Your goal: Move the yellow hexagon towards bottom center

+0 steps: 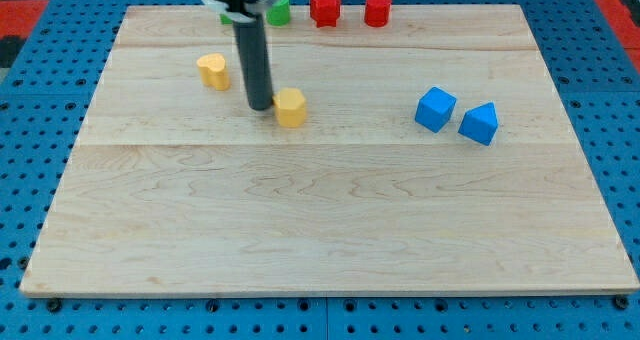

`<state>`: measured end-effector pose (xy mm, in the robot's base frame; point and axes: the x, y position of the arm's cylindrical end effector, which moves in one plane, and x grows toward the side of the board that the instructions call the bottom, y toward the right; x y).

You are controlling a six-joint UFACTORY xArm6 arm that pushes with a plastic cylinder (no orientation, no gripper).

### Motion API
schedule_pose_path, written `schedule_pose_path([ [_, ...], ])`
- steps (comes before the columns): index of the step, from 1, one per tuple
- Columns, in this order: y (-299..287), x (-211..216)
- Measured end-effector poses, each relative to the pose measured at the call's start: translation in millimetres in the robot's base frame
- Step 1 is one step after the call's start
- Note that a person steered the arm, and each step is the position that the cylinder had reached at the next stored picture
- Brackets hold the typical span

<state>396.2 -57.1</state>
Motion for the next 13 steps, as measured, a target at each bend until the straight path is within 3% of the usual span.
schedule_pose_path([
  [1, 1, -20],
  [2, 41, -33],
  [3, 62, 10],
  [4, 44, 81],
  [6, 67, 18],
  [7, 13, 15],
  [9, 5, 121],
  [10, -34, 113],
  [11, -55, 139],
  [12, 13, 148],
  [13, -43, 105],
])
